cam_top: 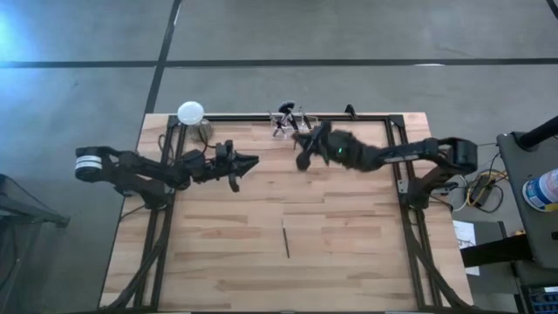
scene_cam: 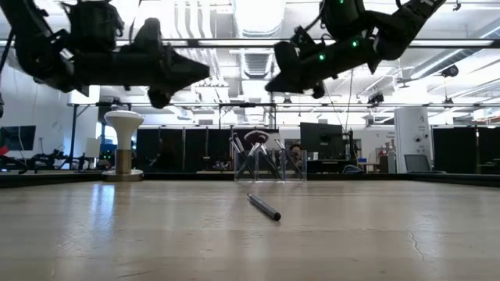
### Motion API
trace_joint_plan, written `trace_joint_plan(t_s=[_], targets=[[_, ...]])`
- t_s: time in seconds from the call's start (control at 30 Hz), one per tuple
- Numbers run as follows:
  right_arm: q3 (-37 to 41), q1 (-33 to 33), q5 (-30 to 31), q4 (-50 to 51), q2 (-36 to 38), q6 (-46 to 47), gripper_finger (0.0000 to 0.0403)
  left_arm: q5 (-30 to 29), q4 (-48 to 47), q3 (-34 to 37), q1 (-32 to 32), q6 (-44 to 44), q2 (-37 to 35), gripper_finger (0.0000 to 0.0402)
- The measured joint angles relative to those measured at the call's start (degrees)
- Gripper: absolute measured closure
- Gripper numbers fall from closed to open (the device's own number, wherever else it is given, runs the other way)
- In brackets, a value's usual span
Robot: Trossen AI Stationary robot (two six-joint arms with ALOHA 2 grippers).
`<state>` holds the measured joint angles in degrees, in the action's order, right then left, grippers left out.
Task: Pick & Place Makeup Brushes
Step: Put the black lash brush into the transparent organizer
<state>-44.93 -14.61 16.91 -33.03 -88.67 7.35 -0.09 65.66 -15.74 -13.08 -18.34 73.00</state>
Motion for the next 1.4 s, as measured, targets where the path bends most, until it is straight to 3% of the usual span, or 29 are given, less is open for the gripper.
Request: trace_joint_plan(t_s=[0.2, 0.5, 0.7, 0.9, 1.4], targets=[[-3.0, -10.8, -4.7, 3.0, 0.5, -0.6, 0.0389, -1.5, 4.8, 3.7, 0.0, 1.0, -0.4, 0.0357], [-15.0, -19.0, -9.7, 10.0, -11.1, -2.8, 0.0389, -1.5, 4.6, 3.8, 0.0, 1.9, -0.4, 0.0359], [-21.3, -20.0, -10.0, 15.1, -17.9, -3.5, 0.0389, -1.5, 4.1, 3.8, 0.0, 2.1, -0.4, 0.0359], [-23.2, -19.9, -9.9, 19.2, -20.1, -2.9, 0.0388, -1.5, 3.5, 3.8, 0.0, 2.2, -0.4, 0.0359], [-26.1, -18.5, -9.2, 29.0, -18.5, 0.0, 0.0299, -1.4, 3.2, 3.8, 0.0, 2.3, -0.4, 0.0358]])
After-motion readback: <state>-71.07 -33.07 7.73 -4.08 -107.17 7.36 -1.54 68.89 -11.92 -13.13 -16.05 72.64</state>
